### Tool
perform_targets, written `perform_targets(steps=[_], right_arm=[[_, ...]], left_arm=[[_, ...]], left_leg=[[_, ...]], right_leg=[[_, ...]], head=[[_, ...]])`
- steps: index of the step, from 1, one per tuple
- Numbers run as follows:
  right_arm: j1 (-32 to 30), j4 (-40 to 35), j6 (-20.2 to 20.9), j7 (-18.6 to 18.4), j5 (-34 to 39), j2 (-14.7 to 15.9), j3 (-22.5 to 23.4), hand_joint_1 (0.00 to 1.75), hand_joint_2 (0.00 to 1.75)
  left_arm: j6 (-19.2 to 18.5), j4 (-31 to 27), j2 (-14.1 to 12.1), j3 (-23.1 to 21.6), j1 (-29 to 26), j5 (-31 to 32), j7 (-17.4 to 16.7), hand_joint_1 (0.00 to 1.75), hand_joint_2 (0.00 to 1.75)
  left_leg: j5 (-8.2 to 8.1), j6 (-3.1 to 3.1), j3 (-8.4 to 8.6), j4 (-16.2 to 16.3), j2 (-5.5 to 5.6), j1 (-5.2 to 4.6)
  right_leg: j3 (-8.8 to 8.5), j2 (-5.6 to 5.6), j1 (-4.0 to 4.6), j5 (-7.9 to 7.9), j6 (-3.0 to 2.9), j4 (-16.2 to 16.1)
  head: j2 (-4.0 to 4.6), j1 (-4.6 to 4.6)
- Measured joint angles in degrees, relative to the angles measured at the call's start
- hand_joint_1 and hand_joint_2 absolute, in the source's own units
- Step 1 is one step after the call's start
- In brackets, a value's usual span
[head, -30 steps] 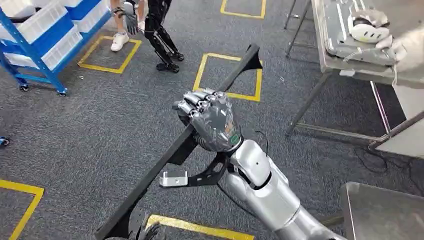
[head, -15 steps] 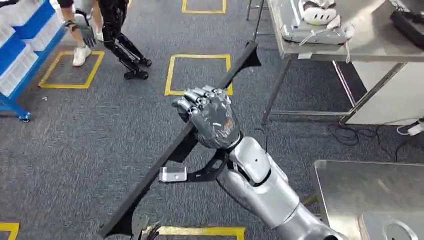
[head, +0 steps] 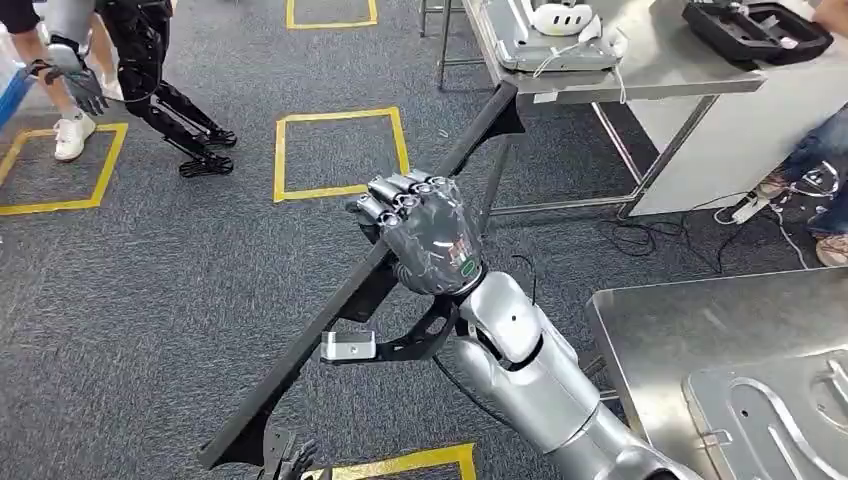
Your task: Take the parts from the cabinet and place them on the table.
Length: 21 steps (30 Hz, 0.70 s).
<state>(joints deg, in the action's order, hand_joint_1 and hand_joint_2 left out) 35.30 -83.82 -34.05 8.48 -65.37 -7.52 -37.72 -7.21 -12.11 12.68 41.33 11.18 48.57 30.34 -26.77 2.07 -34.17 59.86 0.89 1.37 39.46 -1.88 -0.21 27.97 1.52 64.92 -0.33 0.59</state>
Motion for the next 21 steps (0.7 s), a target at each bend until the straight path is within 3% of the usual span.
perform_targets(steps=[2, 3, 4, 5, 6, 7, 8, 9, 12, 13, 14, 15, 16, 18, 19, 20, 21], right_arm=[[-0.29, 0.0, -0.07, 0.0, -0.28, 0.11, 0.04, 1.75, 1.75], [-0.54, 0.0, -0.09, 0.0, -0.39, 0.26, 0.13, 1.75, 1.75], [-0.81, 0.0, -0.09, 0.0, -0.46, 0.46, 0.28, 1.75, 1.75], [-0.91, 0.0, -0.09, 0.0, -0.5, 0.59, 0.39, 1.75, 1.75], [-0.91, -0.02, -0.11, 0.0, -0.55, 0.72, 0.44, 1.75, 1.75], [-0.9, -0.17, -0.13, 0.0, -0.55, 0.74, 0.5, 1.75, 1.75], [-0.85, -0.39, -0.15, 0.0, -0.55, 0.74, 0.63, 1.75, 1.75], [-0.77, -0.46, -0.2, 0.0, -0.55, 0.7, 0.72, 1.75, 1.75], [-0.9, -0.59, -0.44, 0.0, -0.55, 0.9, 0.94, 1.75, 1.75], [-0.9, -0.74, -0.48, 0.0, -0.55, 0.94, 0.98, 1.75, 1.75], [-1.02, -0.92, -0.55, 0.0, -0.59, 0.96, 1.03, 1.75, 1.75], [-0.71, -0.96, -0.77, -0.02, -0.61, 0.98, 1.07, 1.75, 1.75], [-0.62, -0.96, -0.77, -0.02, -0.61, 0.96, 1.07, 1.75, 1.75], [-0.97, -0.92, -0.72, -0.09, -0.63, 0.98, 1.07, 1.75, 1.75], [-1.15, -0.92, -0.7, -0.15, -0.63, 0.98, 1.09, 1.75, 1.75], [-1.22, -0.94, -0.68, -0.15, -0.61, 1.01, 1.09, 1.75, 1.75], [-1.2, -0.94, -0.68, -0.18, -0.57, 1.01, 1.09, 1.75, 1.75]], left_arm=[[0.13, 0.0, -0.09, -0.09, -0.4, 0.02, -0.02, 0.0, 1.75], [0.2, 0.0, -0.15, -0.11, -0.5, 0.02, -0.02, 0.0, 1.75], [0.35, 0.0, -0.17, -0.18, -0.49, 0.07, -0.02, 0.0, 1.75], [0.66, 0.0, -0.17, -0.26, -0.45, 0.09, -0.02, 0.0, 1.75], [0.83, 0.0, -0.17, -0.37, -0.4, 0.13, -0.02, 0.0, 1.75], [0.87, 0.0, -0.17, -0.44, -0.35, 0.2, -0.02, 0.0, 1.75], [0.87, 0.0, -0.13, -0.5, -0.33, 0.2, -0.02, 0.0, 1.75], [0.87, 0.0, -0.07, -0.57, -0.36, 0.17, -0.02, 0.0, 1.75], [0.85, 0.0, 0.0, -0.79, -0.17, 0.17, -0.17, 0.0, 1.75], [0.85, 0.0, 0.02, -0.85, -0.03, 0.17, -0.17, 0.0, 1.75], [0.85, -0.02, -0.07, -0.88, 0.08, 0.17, -0.17, 0.0, 1.75], [0.87, -0.02, -0.07, -0.92, 0.14, 0.17, -0.2, 0.0, 1.75], [0.87, -0.02, -0.07, -0.94, 0.08, 0.17, -0.42, 0.0, 1.75], [0.92, -0.02, -0.18, -0.96, -0.29, 0.2, -0.68, 0.0, 1.75], [0.96, -0.02, -0.24, -0.98, -0.49, 0.2, -0.79, 0.0, 1.75], [0.98, -0.02, -0.28, -0.98, -0.53, 0.22, -0.85, 0.0, 1.75], [0.98, -0.02, -0.31, -1.01, -0.48, 0.22, -0.87, 0.0, 1.75]], left_leg=[[-0.15, 0.21, -0.01, 0.0, -1.69, -0.26], [-0.22, 0.3, -0.01, 0.01, -2.38, -0.3], [-0.31, 0.28, 0.02, 0.02, -3.03, -0.34], [-0.43, 0.29, 0.11, 0.02, -3.67, -0.39], [-0.58, 0.24, 0.35, 0.01, -4.33, -0.46], [-0.79, 0.11, 0.65, -0.03, -4.86, -0.52], [-0.97, 0.01, 0.89, -0.13, -5.3, -0.55], [-1.18, -0.33, 0.87, -0.02, -5.79, -0.96], [-1.44, -1.05, 1.61, -0.54, -7.66, -0.89], [-1.82, -1.53, 1.95, -0.62, -8.45, -1.29], [-2.56, -1.73, 1.93, 0.35, -6.05, -0.72], [-4.37, -1.72, 0.72, 3.18, -3.56, -0.72], [-6.47, -1.81, -1.44, 7.63, -2.33, -0.7], [-8.97, -2.09, -5.95, 15.84, -1.42, -0.63], [-8.32, -2.2, -7.05, 17.01, -1.4, -0.62], [-6.14, -2.26, -6.67, 15.09, -1.37, -0.57], [-3.46, -2.29, -5.22, 11.24, -1.23, -0.49]], right_leg=[[4.4, 1.28, -0.2, 3.79, 0.37, 8.77], [5.73, 1.44, -0.26, 4.27, 0.45, 11.22], [5.95, 1.56, -0.29, 3.56, 0.46, 11.39], [4.88, 1.63, -0.28, 1.81, 0.34, 9.14], [2.38, 2.02, -0.14, -0.87, 0.01, 4.44], [-0.54, 3.39, 0.19, -3.32, -0.56, -0.95], [-2.3, 6.44, 0.94, -3.68, -1.23, -4.73], [-2.75, 6.78, 1.64, -3.35, -1.48, -5.51], [-2.56, 4.8, 1.71, -3.31, -2.0, -5.52], [-3.33, 4.01, 1.31, -3.68, -2.44, -6.47], [-3.83, 3.46, 0.9, -3.94, -2.52, -7.08], [-3.99, 2.89, 0.62, -3.93, -2.75, -7.25], [-4.02, 2.36, 0.47, -4.03, -3.1, -7.18], [-4.05, 0.6, 0.46, -3.95, -3.2, -7.06], [-4.04, -0.31, 0.41, -3.86, -3.15, -6.85], [-4.05, -1.28, 0.28, -3.68, -3.05, -6.55], [-4.04, -2.08, 0.12, -3.41, -2.87, -6.12]], head=[[0.0, 0.02], [0.0, 0.04], [0.0, 0.04], [0.0, 0.04], [0.0, 0.04], [0.0, 0.04], [0.0, 0.02], [0.0, 0.04], [0.0, 0.0], [0.0, -0.04], [0.0, 0.04], [0.0, -0.02], [0.0, -0.02], [0.0, -0.02], [0.0, -0.06], [0.0, -0.02], [0.0, -0.04]])
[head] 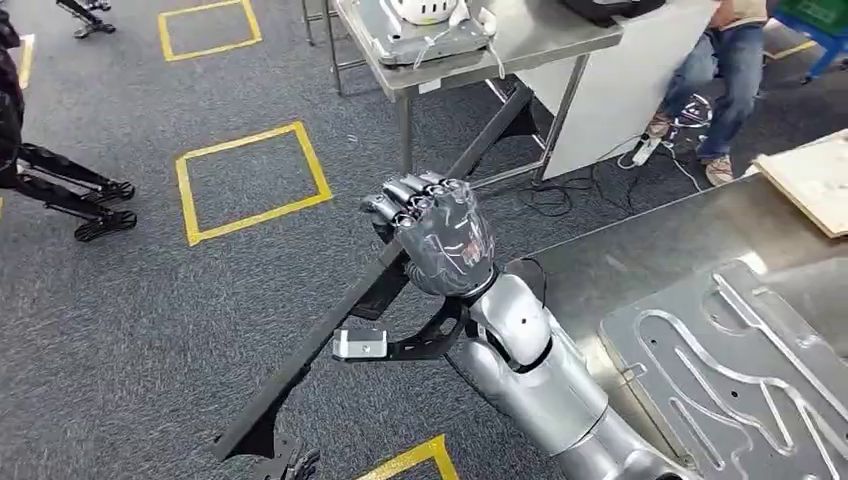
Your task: Take the parts from the cabinet and place them on the table.
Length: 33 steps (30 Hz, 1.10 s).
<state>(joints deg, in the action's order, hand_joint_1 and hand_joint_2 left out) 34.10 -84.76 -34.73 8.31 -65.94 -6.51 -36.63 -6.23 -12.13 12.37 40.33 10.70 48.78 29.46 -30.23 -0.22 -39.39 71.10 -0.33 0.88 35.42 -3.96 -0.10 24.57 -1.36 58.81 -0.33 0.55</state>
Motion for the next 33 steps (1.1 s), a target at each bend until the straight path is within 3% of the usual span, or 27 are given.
perform_targets(steps=[1, 2, 3, 4, 7, 8, 9, 10, 12, 13, 14, 16, 17, 18, 19, 20, 22, 23, 24, 25, 26, 27, 28, 29, 30, 32, 33], right_arm=[[0.01, 0.0, 0.0, 0.0, 0.0, 0.0, 0.0, 1.75, 1.75], [0.01, 0.0, 0.0, 0.0, 0.0, 0.0, 0.0, 1.75, 1.75], [0.07, 0.0, 0.02, 0.0, 0.0, 0.0, 0.02, 1.75, 1.75], [0.0, -0.02, 0.09, -0.02, 0.0, -0.04, 0.02, 1.75, 1.75], [-0.04, -0.15, 0.07, -0.04, 0.02, 0.22, 0.24, 1.75, 1.75], [-0.14, -0.22, 0.04, -0.04, 0.02, 0.24, 0.31, 1.75, 1.75], [0.0, -0.33, 0.04, -0.04, 0.02, 0.31, 0.37, 1.75, 1.75], [0.12, -0.44, 0.04, -0.04, 0.02, 0.31, 0.37, 1.75, 1.75], [-0.03, -0.46, 0.04, -0.04, 0.02, 0.37, 0.37, 1.75, 1.75], [-0.18, -0.48, 0.04, -0.07, 0.02, 0.5, 0.46, 1.75, 1.75], [-0.27, -0.48, 0.04, -0.04, 0.02, 0.63, 0.65, 1.75, 1.75], [-0.18, -0.52, 0.04, -0.07, 0.02, 0.79, 0.87, 1.75, 1.75], [-0.12, -0.7, 0.02, -0.04, 0.02, 0.79, 0.96, 1.75, 1.75], [-0.03, -0.96, 0.02, -0.04, 0.02, 0.79, 1.09, 1.75, 1.75], [0.24, -0.98, 0.02, -0.05, 0.02, 0.76, 1.14, 1.75, 1.75], [0.41, -0.98, 0.02, -0.07, 0.02, 0.79, 1.2, 1.75, 1.75], [0.39, -1.03, 0.02, -0.07, 0.02, 0.98, 1.55, 1.75, 1.75], [0.32, -1.27, 0.02, -0.07, 0.02, 1.01, 1.62, 1.75, 1.75], [0.38, -1.4, -0.13, -0.07, 0.02, 1.07, 1.68, 1.75, 1.75], [0.69, -1.4, -0.07, -0.07, 0.04, 1.01, 1.68, 1.75, 1.75], [0.73, -1.4, -0.04, -0.07, 0.02, 0.96, 1.68, 1.75, 1.75], [0.63, -1.38, -0.02, -0.04, 0.02, 0.96, 1.68, 1.75, 1.75], [0.4, -1.33, -0.02, -0.04, 0.02, 0.96, 1.68, 1.75, 1.75], [0.27, -1.33, -0.02, -0.07, 0.02, 0.98, 1.68, 1.75, 1.75], [0.23, -1.33, -0.02, -0.04, 0.02, 1.01, 1.68, 1.75, 1.75], [0.3, -1.33, -0.04, -0.04, 0.02, 1.01, 1.68, 1.75, 1.75], [0.28, -1.33, -0.02, -0.04, 0.02, 1.01, 1.68, 1.75, 1.75]], left_arm=[[0.0, 0.0, 0.0, -0.02, 0.05, 0.0, 0.02, 0.0, 1.75], [0.0, 0.0, -0.02, -0.09, 0.05, 0.0, 0.0, 0.0, 1.75], [0.0, 0.0, 0.0, -0.13, 0.07, 0.02, -0.07, 0.0, 1.75], [0.0, 0.0, 0.0, -0.15, 0.19, 0.02, -0.09, 0.0, 1.75], [0.02, 0.0, 0.02, -0.2, 0.26, 0.02, -0.04, 0.0, 1.75], [0.02, 0.0, 0.11, -0.22, 0.44, 0.02, -0.04, 0.0, 1.75], [0.02, 0.0, 0.13, -0.22, 0.54, 0.02, -0.02, 0.0, 1.75], [0.02, 0.0, 0.13, -0.24, 0.49, 0.04, -0.02, 0.0, 1.75], [0.15, 0.0, 0.02, -0.24, 0.22, 0.04, -0.11, 0.0, 1.75], [0.2, 0.0, -0.02, -0.24, 0.16, 0.04, -0.13, 0.0, 1.75], [0.22, 0.0, -0.02, -0.26, 0.21, 0.07, -0.13, 0.0, 1.75], [0.22, 0.0, 0.0, -0.26, 0.38, 0.11, -0.13, 0.0, 1.75], [0.22, 0.0, 0.0, -0.28, 0.48, 0.22, -0.13, 0.0, 1.75], [0.22, 0.0, 0.0, -0.28, 0.53, 0.22, -0.13, 0.0, 1.75], [0.24, 0.0, 0.02, -0.28, 0.61, 0.22, -0.13, 0.0, 1.75], [0.26, 0.0, 0.0, -0.28, 0.69, 0.22, -0.13, 0.0, 1.75], [0.28, 0.0, 0.15, -0.28, 0.89, 0.22, -0.15, 0.0, 1.75], [0.28, 0.0, 0.26, -0.31, 0.98, 0.22, -0.15, 0.0, 1.75], [0.31, -0.02, 0.2, -0.31, 1.08, 0.2, -0.13, 0.0, 1.75], [0.31, -0.02, 0.2, -0.31, 1.12, 0.2, -0.11, 0.0, 1.75], [0.31, -0.02, 0.2, -0.31, 1.04, 0.2, -0.15, 0.0, 1.75], [0.31, -0.02, 0.2, -0.33, 0.88, 0.22, -0.15, 0.0, 1.75], [0.31, -0.02, 0.13, -0.33, 0.69, 0.2, -0.17, 0.0, 1.75], [0.33, -0.02, 0.07, -0.31, 0.57, 0.2, -0.17, 0.0, 1.75], [0.33, -0.02, 0.02, -0.33, 0.56, 0.2, -0.17, 0.0, 1.75], [0.39, -0.02, 0.0, -0.33, 0.69, 0.2, -0.15, 0.0, 1.75], [0.42, -0.02, -0.02, -0.31, 0.67, 0.17, -0.15, 0.0, 1.75]], left_leg=[[2.7, -0.11, 1.92, -4.64, 0.55, 0.18], [4.12, -0.34, 3.68, -9.3, 2.77, 0.68], [3.04, -0.4, 4.01, -9.56, 4.7, 0.68], [3.16, 0.28, 4.05, -9.29, 4.38, 0.67], [3.57, 1.37, 4.05, -9.88, 2.77, 0.5], [3.82, 1.77, 4.21, -10.21, 1.93, 0.63], [3.88, 2.16, 4.33, -10.45, 1.48, 0.62], [3.87, 2.23, 4.33, -10.5, 0.81, 0.49], [3.71, 2.41, 4.3, -10.49, -0.68, 0.37], [3.63, 2.46, 4.3, -10.48, -1.4, 0.37], [3.53, 2.47, 4.34, -10.47, -2.05, 0.36], [3.25, 2.31, 4.73, -10.47, -3.27, 0.31], [3.04, 2.24, 5.08, -10.49, -3.83, 0.27], [2.88, 2.07, 5.27, -10.63, -4.29, 0.24], [2.77, 1.81, 5.28, -10.63, -4.79, -0.11], [2.77, 1.48, 5.38, -10.78, -5.17, -0.05], [2.71, 0.93, 5.98, -11.31, -6.38, -0.12], [2.34, 0.45, 6.19, -11.43, -6.82, -0.49], [1.4, 0.28, 6.18, -10.13, -3.75, -0.03], [-0.26, 0.35, 5.08, -7.39, -1.82, 0.08], [-2.41, 0.29, 2.81, -2.74, -0.57, 0.09], [-4.18, 0.13, 0.4, 1.8, -0.16, 0.1], [-4.89, 0.03, -1.47, 4.95, -0.14, 0.1], [-4.2, 0.01, -2.24, 5.67, -0.14, 0.1], [-2.24, 0.02, -1.74, 3.85, -0.09, 0.11], [4.05, 0.16, 2.27, -6.06, 0.95, 0.27], [4.68, 0.31, 3.41, -9.22, 2.85, 0.45]], right_leg=[[0.0, -0.71, -0.16, 0.34, 0.31, 0.51], [0.21, -1.43, -0.36, 0.88, 0.72, 1.39], [0.8, -2.03, -0.05, 1.16, 1.2, 2.14], [1.23, -2.78, -0.22, 1.13, 1.47, 2.22], [1.61, -4.14, -0.41, 0.72, 2.38, 1.93], [1.72, -2.64, -0.39, 1.16, 2.47, 2.49], [2.69, 0.68, -0.04, 2.68, 2.77, 4.5], [4.59, 2.45, -0.14, 4.81, 3.15, 8.27], [8.58, 3.59, -0.33, 8.12, 3.45, 16.18], [9.81, 3.72, -0.39, 8.35, 3.48, 18.36], [9.7, 3.75, -0.45, 7.37, 3.46, 17.95], [5.8, 4.31, -0.33, 2.74, 3.02, 10.46], [2.63, 5.55, -0.04, 0.14, 2.48, 4.57], [1.14, 8.24, 0.62, 0.57, 1.98, 1.49], [1.16, 8.19, 1.13, 0.44, 1.51, 1.06], [1.36, 7.28, 1.18, 0.47, 1.25, 1.23], [1.41, 6.08, 1.21, 0.42, 0.85, 1.0], [0.42, 5.45, 0.83, 0.0, 0.43, -0.03], [-0.21, 4.87, 0.36, -0.28, 0.11, -0.94], [-0.38, 4.47, 0.2, -0.36, -0.19, -0.95], [-0.41, 3.73, 0.17, -0.24, -0.44, -0.9], [-0.41, 2.9, 0.26, -0.16, -0.55, -0.79], [-0.37, 2.11, 0.33, -0.1, -0.63, -0.62], [-0.35, 1.24, 0.36, 0.03, -0.6, -0.4], [-0.36, 0.4, 0.34, 0.23, -0.57, -0.11], [-0.39, -1.36, 0.22, 0.89, -0.15, 0.86], [-0.18, -1.82, 0.07, 1.25, 0.07, 1.35]], head=[[0.0, 0.0], [0.0, 0.02], [0.0, -0.02], [0.0, -0.02], [0.0, 0.0], [0.0, 0.0], [0.0, 0.35], [0.0, 0.31], [0.0, 0.33], [0.0, 0.31], [0.0, 0.33], [0.0, 0.33], [0.0, 0.33], [0.0, 0.31], [0.0, 0.31], [0.0, 0.31], [0.0, 0.3], [0.0, 0.24], [0.0, 0.29], [0.0, 0.2], [0.0, 0.22], [0.0, 0.2], [0.0, 0.2], [0.0, 0.2], [0.0, 0.2], [0.0, 0.2], [0.0, 0.22]])
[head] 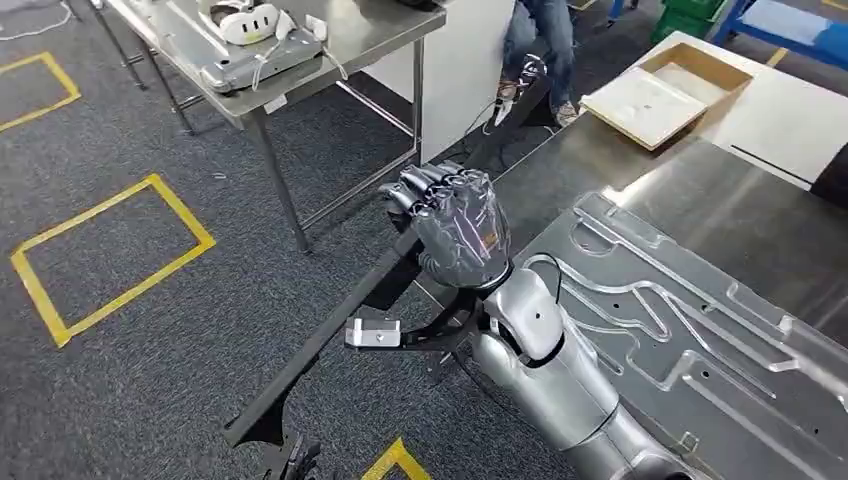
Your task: Take the parts from the cabinet and place them on the table.
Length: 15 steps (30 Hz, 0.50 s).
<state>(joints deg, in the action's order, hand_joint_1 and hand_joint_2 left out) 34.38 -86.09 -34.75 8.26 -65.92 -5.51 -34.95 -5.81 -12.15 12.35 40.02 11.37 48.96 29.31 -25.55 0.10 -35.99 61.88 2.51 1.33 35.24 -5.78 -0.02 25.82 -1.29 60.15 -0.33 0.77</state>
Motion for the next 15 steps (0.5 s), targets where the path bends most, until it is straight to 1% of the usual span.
perform_targets(steps=[1, 2, 3, 4, 5, 6, 7, 8, 9, 10, 11, 12, 13, 14, 15], right_arm=[[0.2, 0.0, 0.0, -0.02, 0.0, 0.04, 0.0, 1.75, 1.75], [0.08, 0.02, 0.04, 0.0, 0.0, 0.0, 0.0, 1.75, 1.75], [0.05, 0.02, 0.07, -0.02, 0.0, 0.04, 0.02, 1.75, 1.75], [0.06, 0.02, 0.07, 0.0, 0.02, 0.13, 0.07, 1.75, 1.75], [0.13, 0.0, 0.04, 0.0, 0.02, 0.17, 0.22, 1.75, 1.75], [0.07, -0.07, 0.02, 0.0, 0.02, 0.17, 0.35, 1.75, 1.75], [0.36, -0.07, 0.04, 0.0, 0.02, 0.24, 0.46, 1.75, 1.75], [0.64, -0.09, 0.04, -0.02, 0.04, 0.22, 0.5, 1.75, 1.75], [0.69, -0.07, 0.07, -0.02, 0.04, 0.22, 0.5, 1.75, 1.75], [0.61, -0.04, 0.07, 0.0, 0.04, 0.24, 0.52, 1.75, 1.75], [0.54, 0.09, 0.07, -0.02, 0.04, 0.31, 0.59, 1.75, 1.75], [0.53, 0.13, 0.07, 0.0, 0.04, 0.35, 0.66, 1.75, 1.75], [0.56, 0.13, 0.07, 0.0, 0.04, 0.37, 0.66, 1.75, 1.75], [0.64, 0.11, 0.07, 0.0, 0.04, 0.37, 0.66, 1.75, 1.75], [0.74, 0.11, 0.07, 0.0, 0.04, 0.37, 0.68, 1.75, 1.75]], left_arm=[[0.04, 0.0, -0.04, -0.02, 0.0, -0.02, 0.0, 0.0, 1.75], [0.07, 0.0, -0.04, -0.02, 0.17, -0.09, -0.04, 0.0, 1.75], [0.07, 0.0, -0.07, 0.0, 0.01, -0.15, -0.05, 0.0, 1.75], [0.09, 0.0, -0.04, -0.02, 0.03, -0.15, -0.07, 0.0, 1.75], [0.09, 0.0, 0.04, -0.02, 0.15, -0.19, -0.07, 0.0, 1.75], [0.11, 0.0, 0.11, -0.02, 0.34, -0.2, -0.07, 0.0, 1.75], [0.09, 0.0, 0.13, -0.02, 0.44, -0.2, 0.0, 0.0, 1.75], [0.09, 0.0, 0.13, -0.02, 0.45, -0.2, 0.0, 0.0, 1.75], [0.13, 0.0, 0.11, -0.02, 0.33, -0.2, -0.02, 0.0, 1.75], [0.24, 0.0, 0.09, -0.02, 0.19, -0.2, 0.0, 0.0, 1.75], [0.24, 0.0, 0.02, -0.02, 0.11, -0.22, -0.02, 0.0, 1.75], [0.26, 0.0, 0.04, -0.02, 0.12, -0.31, 0.0, 0.0, 1.75], [0.26, 0.0, 0.04, -0.02, 0.15, -0.28, 0.0, 0.0, 1.75], [0.26, 0.0, 0.07, -0.02, 0.19, -0.28, 0.0, 0.0, 1.75], [0.28, 0.0, 0.07, -0.02, 0.19, -0.24, 0.0, 0.0, 1.75]], left_leg=[[-0.73, 0.05, 0.7, -0.97, 2.87, 0.23], [-0.82, 0.13, 0.44, -0.53, 2.34, 0.07], [-0.84, 0.26, 0.53, -0.91, 1.86, -0.35], [-0.77, 0.59, 0.69, -1.04, 1.38, -0.42], [-0.46, 1.05, 0.98, -1.78, 0.63, -0.01], [-0.22, 1.39, 1.49, -2.42, -0.42, 0.16], [-0.21, 1.63, 1.76, -2.76, -0.8, 0.22], [-0.23, 1.74, 1.89, -2.89, -1.72, 0.16], [-0.38, 1.88, 1.93, -2.88, -2.58, 0.14], [-0.5, 1.89, 1.95, -2.88, -3.38, 0.14], [-0.67, 1.87, 1.99, -2.84, -4.26, 0.17], [-0.8, 1.79, 2.11, -2.84, -4.91, 0.19], [-1.03, 1.71, 2.37, -2.84, -5.6, 0.22], [-1.35, 1.5, 2.88, -2.84, -6.27, 0.27], [-1.69, 1.2, 3.36, -2.87, -6.75, 0.2]], right_leg=[[0.75, -0.81, 0.29, 0.18, 0.42, 0.81], [1.12, -1.41, -0.28, -0.03, 0.81, 0.63], [1.21, -1.78, -0.67, -0.04, 1.1, 0.59], [1.21, -2.58, -0.71, -0.26, 1.62, 0.21], [1.21, -3.24, -0.53, -0.32, 1.98, 0.11], [1.26, -1.05, -0.34, 0.09, 2.12, 0.64], [2.05, 1.83, -0.13, 1.23, 2.37, 2.25], [4.35, 4.07, -0.32, 3.41, 2.83, 6.48], [6.72, 5.01, -0.52, 5.12, 3.13, 10.78], [8.62, 5.31, -0.73, 6.13, 3.36, 14.0], [9.96, 5.52, -0.97, 5.97, 3.58, 15.83], [9.73, 5.67, -1.16, 4.58, 3.71, 14.87], [8.22, 5.94, -1.28, 2.05, 3.77, 11.53], [5.41, 6.64, -1.27, -1.01, 3.64, 6.12], [2.63, 8.83, -1.09, -3.41, 3.32, 0.85]], head=[[0.0, -0.02], [0.0, -0.09], [0.0, 0.02], [0.0, -0.04], [0.0, 0.0], [0.0, 0.02], [0.0, 0.59], [0.0, 0.57], [0.0, 0.55], [0.0, 0.59], [0.0, 0.57], [0.0, 0.59], [0.0, 0.57], [0.0, 0.59], [0.0, 0.59]])
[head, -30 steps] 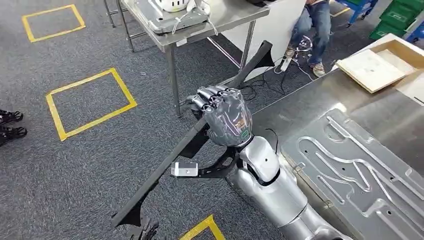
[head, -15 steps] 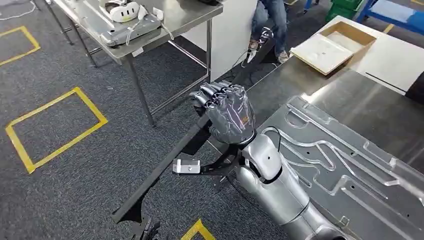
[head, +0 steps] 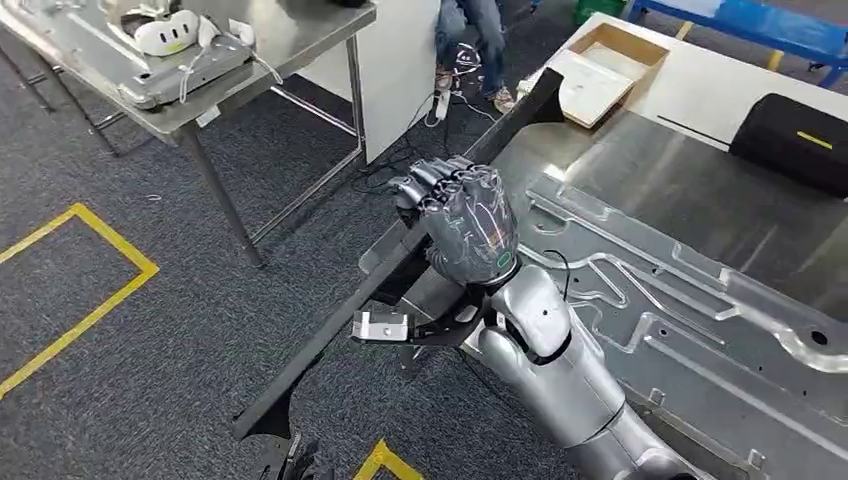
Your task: Take the parts from the cabinet and place them on the table.
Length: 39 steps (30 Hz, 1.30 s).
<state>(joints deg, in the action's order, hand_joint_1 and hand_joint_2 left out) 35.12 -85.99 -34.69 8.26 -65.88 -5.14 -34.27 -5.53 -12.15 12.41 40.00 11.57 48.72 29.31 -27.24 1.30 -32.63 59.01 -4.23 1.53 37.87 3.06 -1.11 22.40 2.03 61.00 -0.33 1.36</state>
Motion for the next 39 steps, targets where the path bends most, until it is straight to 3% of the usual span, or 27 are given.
perform_targets(steps=[1, 2, 5, 6, 7, 8, 10, 11, 12, 13, 15, 16, 17, 20, 21, 23, 24, 26, 27, 28, 30, 31, 32, 36, 37, 38, 39], right_arm=[[0.16, 0.0, 0.0, 0.0, 0.09, 0.0, 0.11, 1.75, 1.75], [0.34, 0.0, 0.0, 0.0, 0.09, -0.02, 0.15, 1.75, 1.75], [0.43, -0.02, 0.0, 0.0, 0.09, 0.09, 0.57, 1.75, 1.75], [0.43, -0.04, 0.02, 0.0, 0.09, 0.02, 0.63, 1.75, 1.75], [0.64, -0.04, 0.0, -0.02, 0.09, 0.09, 0.74, 1.75, 1.75], [0.85, -0.02, 0.04, -0.02, 0.09, 0.04, 0.79, 1.75, 1.75], [0.79, 0.18, 0.18, -0.02, 0.09, 0.02, 0.79, 1.75, 1.75], [0.7, 0.37, 0.28, -0.04, 0.09, 0.02, 0.79, 1.75, 1.75], [0.66, 0.5, 0.28, -0.09, 0.09, 0.02, 0.81, 1.75, 1.75], [0.66, 0.59, 0.28, -0.11, 0.09, 0.02, 0.92, 1.75, 1.75], [0.67, 0.65, 0.26, -0.33, 0.11, 0.02, 1.22, 1.75, 1.75], [0.63, 0.7, 0.28, -0.44, 0.11, 0.02, 1.42, 1.75, 1.75], [0.77, 0.81, 0.28, -0.46, 0.15, 0.04, 1.66, 1.75, 1.75], [0.5, 1.12, 0.31, -0.59, 0.41, 0.17, 2.42, 1.75, 1.75], [0.5, 1.16, 0.31, -0.61, 0.55, 0.22, 2.8, 1.75, 1.75], [0.68, 1.25, 0.26, -0.63, 0.72, 0.31, 3.54, 1.75, 1.75], [0.85, 1.31, 0.24, -0.63, 0.79, 0.31, 3.67, 1.75, 1.75], [0.62, 1.53, 0.24, -0.63, 0.79, 0.33, 3.78, 1.75, 1.75], [0.44, 1.79, 0.24, -0.68, 0.79, 0.35, 3.96, 1.75, 1.75], [0.27, 2.01, 0.24, -0.79, 0.79, 0.39, 4.17, 1.75, 1.75], [0.31, 2.4, 0.22, -0.94, 0.81, 0.55, 4.79, 1.75, 1.75], [0.42, 2.55, 0.2, -1.05, 0.81, 0.61, 5.13, 1.75, 1.75], [0.61, 2.73, 0.17, -1.07, 0.81, 0.63, 5.42, 1.75, 1.75], [0.81, 3.34, 0.13, -1.14, 0.85, 0.83, 6.14, 1.75, 1.75], [0.64, 3.36, 0.11, -1.16, 0.85, 0.81, 6.23, 1.75, 1.75], [0.86, 3.43, -0.04, -1.14, 0.85, 0.87, 6.32, 1.75, 1.75], [1.03, 3.58, -0.02, -1.16, 0.85, 0.81, 6.32, 1.75, 1.75]], left_arm=[[0.11, 0.0, 0.0, 0.0, 0.0, 0.02, 0.0, 0.0, 1.75], [0.13, 0.0, 0.0, 0.0, 0.07, 0.02, 0.0, 0.0, 1.75], [0.15, 0.0, 0.11, -0.02, 0.15, 0.04, 0.02, 0.0, 1.75], [0.2, 0.0, 0.15, -0.02, 0.28, 0.04, 0.02, 0.0, 1.75], [0.26, 0.0, 0.13, -0.02, 0.38, 0.04, 0.11, 0.0, 1.75], [0.31, 0.0, 0.13, -0.02, 0.41, 0.04, 0.15, 0.0, 1.75], [0.37, 0.0, 0.13, -0.02, 0.14, 0.04, 0.15, 0.0, 1.75], [0.5, 0.0, 0.11, -0.02, -0.06, 0.04, 0.15, 0.0, 1.75], [0.59, 0.0, 0.07, -0.02, -0.17, 0.04, 0.15, 0.0, 1.75], [0.68, 0.0, 0.07, -0.02, -0.17, 0.09, 0.15, 0.0, 1.75], [0.94, 0.0, 0.02, -0.02, 0.0, 0.11, 0.17, 0.0, 1.75], [0.98, 0.0, -0.06, -0.04, -0.03, 0.11, 0.15, 0.0, 1.75], [1.01, 0.0, -0.09, -0.04, 0.0, 0.11, 0.13, 0.0, 1.75], [1.09, 0.0, -0.09, -0.17, 0.08, 0.13, 0.11, 0.0, 1.75], [1.14, 0.0, 0.02, -0.26, 0.23, 0.15, 0.11, 0.0, 1.75], [1.14, -0.02, -0.02, -0.44, 0.48, 0.28, 0.13, 0.0, 1.75], [1.14, -0.02, -0.02, -0.5, 0.43, 0.31, 0.13, 0.0, 1.75], [1.14, -0.02, -0.04, -0.52, 0.14, 0.35, 0.09, 0.0, 1.75], [1.14, -0.02, -0.11, -0.52, 0.05, 0.37, 0.07, 0.0, 1.75], [1.14, -0.02, -0.11, -0.52, 0.02, 0.46, 0.07, 0.0, 1.75], [1.14, -0.02, -0.09, -0.66, 0.09, 0.55, 0.07, 0.0, 1.75], [1.14, -0.02, -0.07, -0.77, 0.12, 0.61, 0.07, 0.0, 1.75], [1.14, -0.02, -0.07, -0.85, 0.12, 0.63, 0.07, 0.0, 1.75], [1.14, -0.02, -0.02, -0.96, 0.38, 0.63, 0.07, 0.0, 1.75], [1.14, -0.02, -0.04, -0.98, 0.4, 0.63, 0.07, 0.0, 1.75], [1.14, -0.02, -0.04, -0.98, 0.46, 0.63, 0.09, 0.0, 1.75], [1.14, -0.02, -0.04, -1.01, 0.5, 0.63, 0.06, 0.0, 1.75]], left_leg=[[-0.24, -0.33, 0.2, -0.07, -0.45, -0.32], [-0.42, -0.66, 0.24, 0.01, -0.85, -0.52], [-0.85, -1.69, 1.28, -0.62, -3.16, -0.68], [-1.57, -1.97, 1.23, -0.21, -2.61, -0.29], [-2.54, -2.01, 0.9, 1.38, 0.1, -0.25], [-4.83, -1.93, -0.97, 5.69, 2.36, -0.18], [-8.5, -2.04, -5.8, 14.87, 3.67, -0.24], [-8.99, -2.06, -7.83, 18.04, 3.8, -0.25], [-7.79, -1.99, -8.52, 18.18, 3.82, -0.26], [-5.74, -1.88, -8.0, 16.11, 3.89, -0.26], [0.58, -1.53, -4.31, 6.15, 4.91, -0.19], [1.57, -1.26, -2.93, 2.35, 7.03, -0.09], [0.97, -1.33, -2.25, 1.24, 8.32, 0.13], [0.98, -0.73, -2.33, 1.44, 7.17, -0.55], [1.32, -0.22, -2.16, 0.84, 6.55, 0.0], [1.51, 0.31, -1.64, 0.22, 5.27, 0.01], [1.47, 0.4, -1.62, 0.19, 4.75, -0.06], [1.24, 0.59, -1.6, 0.23, 3.22, -0.14], [1.15, 0.58, -1.59, 0.26, 2.59, -0.15], [0.95, 0.55, -1.47, 0.26, 1.9, -0.15], [0.52, 0.36, -0.89, 0.26, 0.77, -0.17], [0.23, 0.22, -0.42, 0.24, 0.32, -0.19], [0.04, -0.11, -0.13, -0.01, -0.12, -0.43], [-0.53, -1.43, 1.01, -0.58, -2.37, -0.89], [-1.26, -1.76, 1.02, -0.19, -1.68, -0.46], [-2.4, -1.81, 0.58, 1.69, 0.73, -0.46], [-4.4, -1.85, -1.07, 5.38, 2.4, -0.37]], right_leg=[[-0.74, 2.62, 1.04, 1.29, -0.31, -1.26], [-0.6, 2.03, 1.23, 1.16, -1.04, -1.78], [-0.48, -0.13, 1.47, 1.36, -1.93, -1.93], [-1.28, -0.8, 0.5, 1.08, -2.55, -2.64], [-1.5, -1.41, 0.66, 1.09, -2.84, -2.88], [-1.63, -1.96, 0.65, 1.14, -3.34, -2.85], [-1.77, -3.6, 0.79, 1.31, -3.6, -2.79], [-1.78, -4.56, 0.9, 1.36, -3.66, -2.65], [-1.8, -5.51, 0.92, 1.46, -3.68, -2.44], [-1.85, -6.28, 0.92, 1.63, -3.63, -2.28], [-2.07, -7.92, 0.87, 2.13, -3.27, -1.6], [-1.91, -8.53, 0.71, 2.5, -2.98, -1.14], [-1.44, -9.16, 1.14, 2.7, -2.58, -0.44], [-1.02, -10.59, 0.31, 2.33, -1.4, -1.04], [-0.97, -11.17, 0.44, 2.3, -1.06, -1.03], [0.35, -5.7, 0.8, 4.33, -0.59, 2.08], [2.32, -4.1, 0.68, 6.28, -0.25, 5.82], [6.93, -3.21, 0.36, 9.37, 0.14, 14.06], [8.13, -3.16, 0.27, 9.38, 0.24, 15.87], [7.97, -3.09, 0.21, 7.77, 0.24, 14.82], [3.6, -2.61, 0.27, 2.42, -0.11, 6.14], [0.64, -1.17, 0.51, -0.07, -0.56, 0.69], [-0.55, 1.33, 1.49, 1.3, -1.08, -1.41], [-0.57, -1.32, 1.82, 1.18, -2.42, -2.01], [-1.5, -1.93, 0.78, 0.85, -2.89, -2.9], [-1.76, -2.43, 0.87, 0.85, -3.09, -3.2], [-1.86, -2.87, 0.89, 0.83, -3.42, -3.17]], head=[[0.0, 0.0], [0.0, -0.04], [0.0, 0.0], [0.0, -0.07], [0.0, 0.0], [0.0, -0.09], [0.0, -0.04], [0.0, -0.06], [0.0, -0.04], [0.0, -0.04], [0.0, -0.05], [0.0, -0.02], [0.0, -0.02], [0.0, -0.07], [0.0, -0.04], [0.0, 0.37], [0.0, 0.37], [0.0, 0.37], [0.0, 0.35], [0.0, 0.37], [0.0, 0.37], [0.0, 0.37], [0.0, 0.35], [0.0, 0.39], [0.0, 0.33], [0.0, 0.39], [0.0, 0.26]])
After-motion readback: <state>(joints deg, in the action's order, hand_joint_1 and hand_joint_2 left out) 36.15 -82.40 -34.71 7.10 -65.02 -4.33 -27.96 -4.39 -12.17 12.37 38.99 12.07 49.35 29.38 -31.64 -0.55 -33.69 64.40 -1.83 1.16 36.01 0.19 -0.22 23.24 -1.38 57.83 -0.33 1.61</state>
